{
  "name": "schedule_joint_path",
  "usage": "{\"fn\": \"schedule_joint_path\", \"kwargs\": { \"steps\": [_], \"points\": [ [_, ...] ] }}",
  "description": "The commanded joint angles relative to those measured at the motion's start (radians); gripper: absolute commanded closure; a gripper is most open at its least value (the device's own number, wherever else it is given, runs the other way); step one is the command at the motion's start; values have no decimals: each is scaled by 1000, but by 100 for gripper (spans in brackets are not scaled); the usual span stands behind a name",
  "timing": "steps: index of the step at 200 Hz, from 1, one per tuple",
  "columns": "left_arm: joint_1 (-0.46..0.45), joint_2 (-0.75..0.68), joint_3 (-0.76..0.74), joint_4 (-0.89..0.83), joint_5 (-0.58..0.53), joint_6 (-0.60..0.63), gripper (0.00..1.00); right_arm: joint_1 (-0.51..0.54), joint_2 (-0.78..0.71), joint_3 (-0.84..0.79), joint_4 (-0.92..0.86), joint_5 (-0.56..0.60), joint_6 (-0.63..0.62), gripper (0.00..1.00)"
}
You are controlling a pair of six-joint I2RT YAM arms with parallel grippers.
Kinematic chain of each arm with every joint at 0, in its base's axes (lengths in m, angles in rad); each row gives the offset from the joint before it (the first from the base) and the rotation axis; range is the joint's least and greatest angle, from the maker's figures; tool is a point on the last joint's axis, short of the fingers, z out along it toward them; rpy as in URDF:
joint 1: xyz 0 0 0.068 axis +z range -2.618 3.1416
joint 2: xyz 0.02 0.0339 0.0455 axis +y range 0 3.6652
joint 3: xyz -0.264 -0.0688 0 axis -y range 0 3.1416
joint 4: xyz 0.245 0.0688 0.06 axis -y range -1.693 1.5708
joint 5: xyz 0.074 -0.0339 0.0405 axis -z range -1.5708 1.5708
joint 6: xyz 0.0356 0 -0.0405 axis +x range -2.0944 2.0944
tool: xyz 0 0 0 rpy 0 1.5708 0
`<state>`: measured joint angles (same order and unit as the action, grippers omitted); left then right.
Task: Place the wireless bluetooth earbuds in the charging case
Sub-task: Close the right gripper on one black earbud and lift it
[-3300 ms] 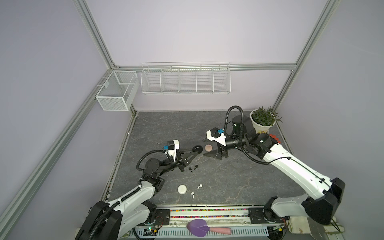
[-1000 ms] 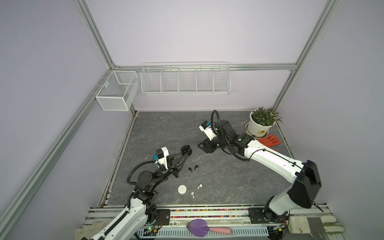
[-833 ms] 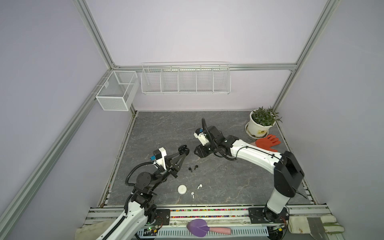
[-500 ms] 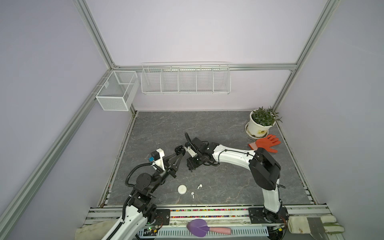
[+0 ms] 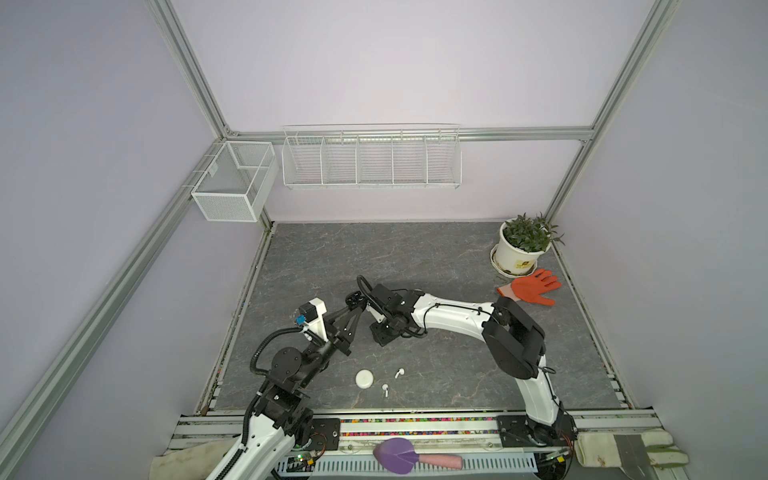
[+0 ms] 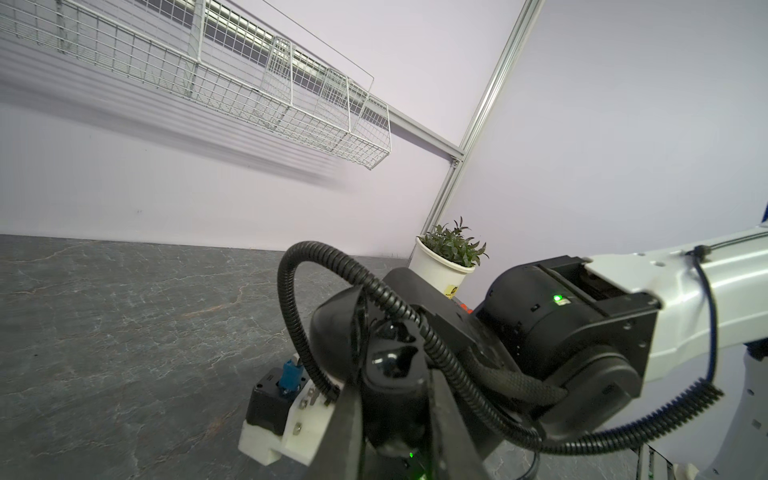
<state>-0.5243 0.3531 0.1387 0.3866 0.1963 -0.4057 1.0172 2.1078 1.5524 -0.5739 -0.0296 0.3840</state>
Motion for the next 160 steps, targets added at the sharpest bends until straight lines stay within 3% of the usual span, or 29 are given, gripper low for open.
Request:
{"fn": "schedule_joint_path", "kwargs": {
  "steps": [1, 104, 160],
  "points": [
    [-5, -23, -16, -13, -3, 15, 100, 15, 24, 35, -43, 20, 13, 59],
    [-5, -50, -26, -18, -15, 13, 100, 39, 104, 123, -131, 52, 11, 71],
    [-5, -58, -29, -19, -20, 13, 100, 47, 133, 160, -174, 71, 11, 72]
  ]
}}
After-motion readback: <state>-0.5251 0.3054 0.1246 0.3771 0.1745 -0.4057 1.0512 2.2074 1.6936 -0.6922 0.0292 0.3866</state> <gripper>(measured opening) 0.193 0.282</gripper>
